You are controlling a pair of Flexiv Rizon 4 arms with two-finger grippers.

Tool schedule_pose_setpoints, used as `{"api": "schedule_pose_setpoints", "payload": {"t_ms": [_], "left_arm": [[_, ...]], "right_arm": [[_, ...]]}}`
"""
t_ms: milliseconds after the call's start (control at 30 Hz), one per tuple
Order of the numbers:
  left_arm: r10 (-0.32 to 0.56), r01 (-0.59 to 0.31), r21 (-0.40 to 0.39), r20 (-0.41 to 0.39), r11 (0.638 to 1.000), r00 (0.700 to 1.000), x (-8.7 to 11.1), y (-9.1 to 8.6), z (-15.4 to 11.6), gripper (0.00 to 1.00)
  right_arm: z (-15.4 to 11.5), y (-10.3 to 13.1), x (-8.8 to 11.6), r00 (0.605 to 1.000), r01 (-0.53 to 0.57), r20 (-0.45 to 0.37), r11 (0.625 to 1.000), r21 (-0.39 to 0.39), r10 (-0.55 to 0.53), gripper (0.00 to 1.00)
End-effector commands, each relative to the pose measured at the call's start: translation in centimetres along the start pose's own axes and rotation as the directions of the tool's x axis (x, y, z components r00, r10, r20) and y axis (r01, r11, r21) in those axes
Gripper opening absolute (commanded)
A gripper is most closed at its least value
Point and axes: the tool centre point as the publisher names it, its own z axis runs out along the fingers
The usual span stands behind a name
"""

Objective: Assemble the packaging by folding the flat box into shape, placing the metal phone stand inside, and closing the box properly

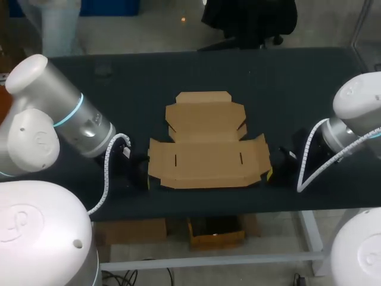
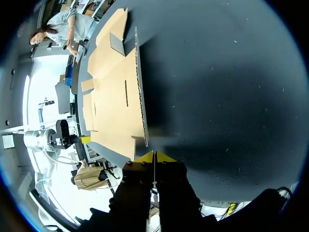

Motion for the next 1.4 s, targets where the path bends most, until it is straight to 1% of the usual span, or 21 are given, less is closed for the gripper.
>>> {"api": "schedule_pose_setpoints", "payload": {"t_ms": [33, 300, 533, 800, 1200, 1400], "left_arm": [[0.002, -0.002, -0.005, -0.001, 1.0, 1.0, 0.1, -0.3, 0.8, 0.0], [0.011, -0.011, -0.01, -0.002, 1.0, 1.0, 0.3, -0.5, 1.1, 0.0], [0.012, -0.012, -0.016, -0.004, 1.0, 1.0, 0.3, -0.6, 1.2, 0.0], [0.016, -0.016, -0.029, -0.01, 0.999, 1.0, 0.3, -0.9, 1.6, 0.0], [0.022, -0.024, -0.053, -0.023, 0.998, 0.999, 0.3, -1.1, 2.1, 0.0], [0.03, -0.031, -0.06, -0.03, 0.998, 0.999, 0.5, -1.2, 2.1, 0.0]], "right_arm": [[0.3, 0.2, 0.0, 1.0, 0.004, -0.012, 1.0, 0.012, -0.004, 0.0], [1.0, 0.6, 0.0, 1.0, 0.003, -0.013, 0.999, 0.032, -0.002, 0.0], [1.6, 0.9, 0.6, 1.0, 0.01, -0.008, 0.999, 0.051, -0.009, 0.0], [2.1, 1.1, 0.8, 1.0, 0.003, 0.013, 0.999, 0.054, -0.004, 0.0], [2.5, 1.3, 1.4, 1.0, 0.004, 0.024, 0.999, 0.054, -0.005, 0.0], [2.5, 1.5, 1.3, 1.0, -0.005, 0.027, 0.999, 0.048, 0.003, 0.0]]}}
